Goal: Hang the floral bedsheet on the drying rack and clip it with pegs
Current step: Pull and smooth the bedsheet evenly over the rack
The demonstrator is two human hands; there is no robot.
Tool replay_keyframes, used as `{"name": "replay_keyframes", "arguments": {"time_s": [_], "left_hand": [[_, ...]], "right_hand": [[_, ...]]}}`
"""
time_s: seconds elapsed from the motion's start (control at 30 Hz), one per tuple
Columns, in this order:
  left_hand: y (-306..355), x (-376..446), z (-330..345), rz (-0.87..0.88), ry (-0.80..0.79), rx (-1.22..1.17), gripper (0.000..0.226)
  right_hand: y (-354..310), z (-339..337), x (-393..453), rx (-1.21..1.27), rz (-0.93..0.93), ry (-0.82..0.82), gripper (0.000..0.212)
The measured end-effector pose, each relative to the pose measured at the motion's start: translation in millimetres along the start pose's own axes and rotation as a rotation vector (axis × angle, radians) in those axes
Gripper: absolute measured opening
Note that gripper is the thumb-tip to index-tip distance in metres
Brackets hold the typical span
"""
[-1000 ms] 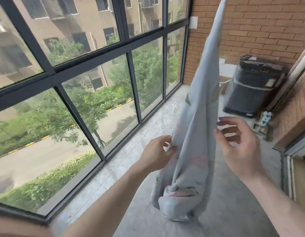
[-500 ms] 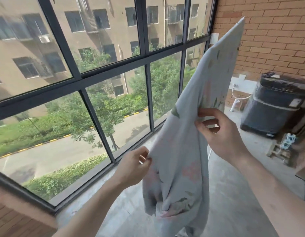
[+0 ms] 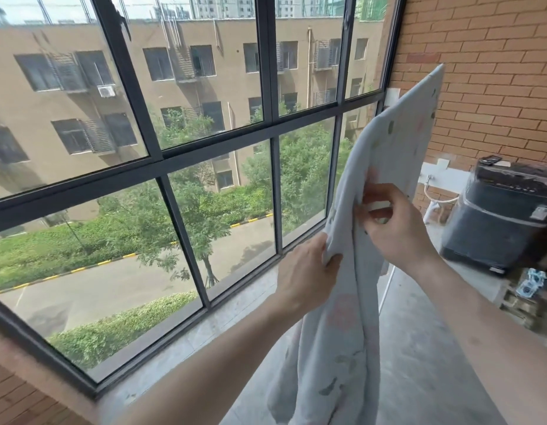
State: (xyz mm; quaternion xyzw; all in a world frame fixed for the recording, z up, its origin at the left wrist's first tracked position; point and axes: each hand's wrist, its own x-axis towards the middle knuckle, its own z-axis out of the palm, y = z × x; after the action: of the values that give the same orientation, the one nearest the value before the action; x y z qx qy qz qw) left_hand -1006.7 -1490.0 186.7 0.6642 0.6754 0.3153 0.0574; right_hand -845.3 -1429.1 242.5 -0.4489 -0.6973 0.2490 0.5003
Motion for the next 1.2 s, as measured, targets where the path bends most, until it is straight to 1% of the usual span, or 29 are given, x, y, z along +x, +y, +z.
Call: {"name": "replay_keyframes", "arguments": {"time_s": [0.13,0.17,0.27,0.33,0.47,0.53,0.6,0.77,0.87,0.93,1.2], "left_hand": [[8,8,1,0.001,-0.026,0.033,0.038],[9,10,2,0.007,-0.027,0.044,0.037],[9,15,4,0.009,-0.011,0.039,0.024],[7,17,1,-0.008,-0.012,0.017,0.019],[-1,23,-7,-0.025,-0.012,0.001,0.021],[-10,29,-13,-0.035,-0.036,0.001,0.030],[-22,36,-20,-0.060,-0.058,0.010,0.031],[-61,53,-40,-0.106,-0.122,-0.006,0.023],[-85,60,-55,-0.142,-0.139,-0.050,0.027],[-101,65,-67,-0.181,-0.147,-0.076,0.025],[-153,91,-106,-0.309,-0.133,-0.172,0.025]], "right_hand": [[4,2,6,0.035,0.015,-0.004,0.016],[4,3,6,0.045,0.015,-0.012,0.014],[-5,3,5,0.050,-0.015,-0.036,0.012],[-12,1,5,0.034,-0.053,-0.031,0.016],[-25,-10,14,-0.011,-0.140,0.022,0.023],[-27,-14,25,-0.072,-0.197,0.041,0.032],[-30,-17,40,-0.154,-0.260,0.032,0.043],[-46,-7,77,-0.314,-0.376,-0.069,0.055],[-59,10,96,-0.410,-0.421,-0.174,0.060],[-67,23,105,-0.434,-0.437,-0.223,0.062],[-97,63,135,-0.479,-0.458,-0.293,0.062]]}}
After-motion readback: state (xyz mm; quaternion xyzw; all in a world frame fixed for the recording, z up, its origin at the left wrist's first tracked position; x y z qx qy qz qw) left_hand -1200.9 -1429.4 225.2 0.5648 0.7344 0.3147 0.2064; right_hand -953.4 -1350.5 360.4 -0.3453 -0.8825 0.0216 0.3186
